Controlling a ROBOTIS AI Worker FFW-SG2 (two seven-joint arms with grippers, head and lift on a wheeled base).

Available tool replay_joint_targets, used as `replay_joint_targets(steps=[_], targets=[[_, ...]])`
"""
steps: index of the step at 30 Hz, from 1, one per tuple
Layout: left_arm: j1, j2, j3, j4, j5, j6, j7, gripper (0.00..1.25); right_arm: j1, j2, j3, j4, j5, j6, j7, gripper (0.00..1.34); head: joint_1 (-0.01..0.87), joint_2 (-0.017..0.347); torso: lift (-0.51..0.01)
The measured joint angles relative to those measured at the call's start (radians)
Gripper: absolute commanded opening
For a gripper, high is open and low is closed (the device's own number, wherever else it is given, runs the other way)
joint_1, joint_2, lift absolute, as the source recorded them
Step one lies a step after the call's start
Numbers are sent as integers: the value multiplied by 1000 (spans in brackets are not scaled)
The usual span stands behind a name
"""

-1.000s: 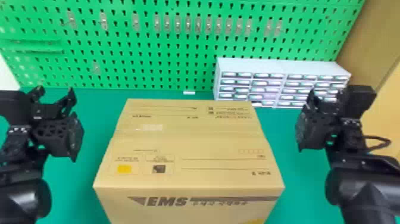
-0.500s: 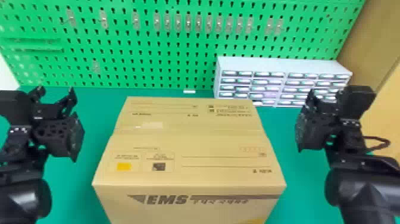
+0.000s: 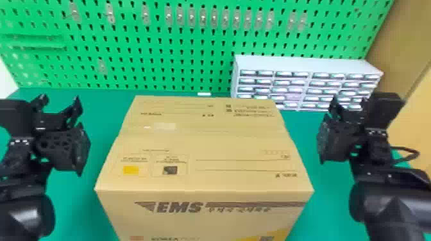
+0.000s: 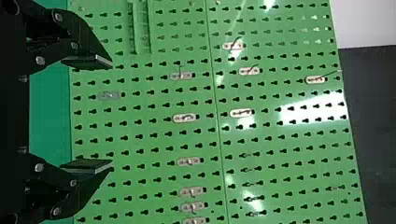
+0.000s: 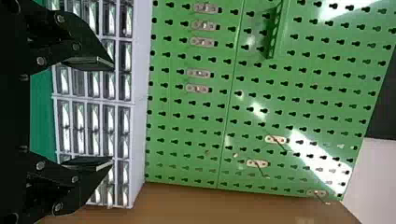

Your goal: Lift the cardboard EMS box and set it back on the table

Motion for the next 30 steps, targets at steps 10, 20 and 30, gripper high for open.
replay_joint_targets(steps=[10,20,30], targets=[[0,0,1,0,1,0,0,753,0,0,2,0,0,0,0,802,678,-15,-69],[0,0,1,0,3,0,0,753,-1,0,4,0,0,0,0,802,678,-15,-89],[1,0,3,0,6,0,0,753,-3,2,5,0,0,0,0,802,678,-15,-94]])
